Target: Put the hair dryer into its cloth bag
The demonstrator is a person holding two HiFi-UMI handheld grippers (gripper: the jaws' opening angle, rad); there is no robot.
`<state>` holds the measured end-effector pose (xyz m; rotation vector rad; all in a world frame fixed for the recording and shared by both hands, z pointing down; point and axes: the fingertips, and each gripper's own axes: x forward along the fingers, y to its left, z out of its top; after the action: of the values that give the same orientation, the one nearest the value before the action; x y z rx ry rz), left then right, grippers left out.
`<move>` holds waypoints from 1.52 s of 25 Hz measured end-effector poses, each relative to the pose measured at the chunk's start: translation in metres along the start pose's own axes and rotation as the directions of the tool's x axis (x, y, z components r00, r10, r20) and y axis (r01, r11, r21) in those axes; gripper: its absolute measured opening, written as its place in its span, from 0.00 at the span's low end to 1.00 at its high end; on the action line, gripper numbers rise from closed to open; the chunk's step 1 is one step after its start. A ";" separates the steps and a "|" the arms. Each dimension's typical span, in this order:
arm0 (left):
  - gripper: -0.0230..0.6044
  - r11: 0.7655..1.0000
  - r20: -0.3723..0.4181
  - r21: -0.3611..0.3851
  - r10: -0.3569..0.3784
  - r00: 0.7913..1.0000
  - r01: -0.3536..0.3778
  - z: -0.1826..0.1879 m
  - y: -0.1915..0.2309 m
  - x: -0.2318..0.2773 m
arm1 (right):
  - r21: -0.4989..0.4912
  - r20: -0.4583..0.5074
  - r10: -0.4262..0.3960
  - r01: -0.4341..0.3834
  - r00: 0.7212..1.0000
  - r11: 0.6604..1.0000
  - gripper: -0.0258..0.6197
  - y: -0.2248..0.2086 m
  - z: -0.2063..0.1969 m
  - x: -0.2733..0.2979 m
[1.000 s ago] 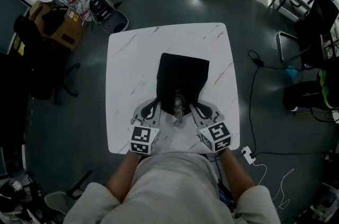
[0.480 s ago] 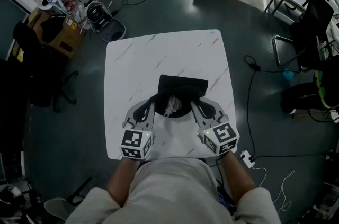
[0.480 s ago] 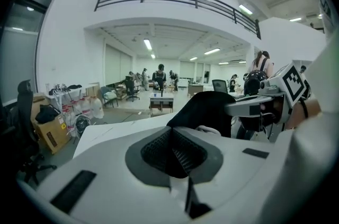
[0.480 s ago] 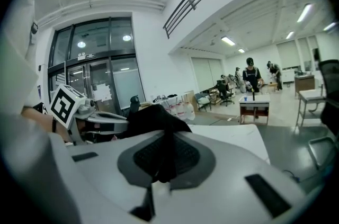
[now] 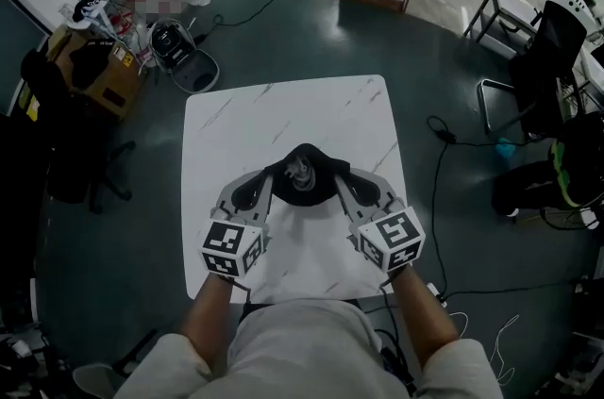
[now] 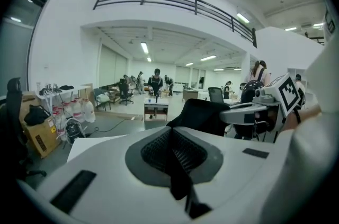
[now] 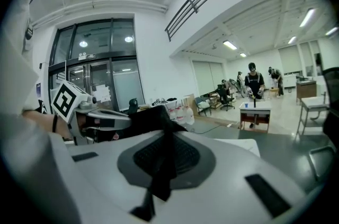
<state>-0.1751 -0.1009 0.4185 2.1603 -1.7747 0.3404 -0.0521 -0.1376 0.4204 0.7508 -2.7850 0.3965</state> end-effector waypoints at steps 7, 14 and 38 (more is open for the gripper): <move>0.06 1.000 0.019 0.004 0.013 1.000 -0.013 0.040 0.030 0.036 | -0.003 0.014 0.025 -0.025 1.000 1.000 0.08 -0.026 0.038 0.041; 0.06 0.996 0.041 0.000 0.085 0.996 -0.085 0.079 0.090 0.066 | 0.022 0.063 -0.034 0.033 0.997 0.999 0.08 -0.083 0.077 0.080; 0.06 1.000 -0.060 0.002 0.030 0.998 -0.030 -0.008 0.033 0.003 | 0.072 -0.083 -0.126 0.132 0.989 0.989 0.08 -0.030 -0.035 0.005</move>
<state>-0.2061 -0.1066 0.4304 2.1037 -1.7757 0.4089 -0.0355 -0.1537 0.4603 0.9073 -2.6438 0.4997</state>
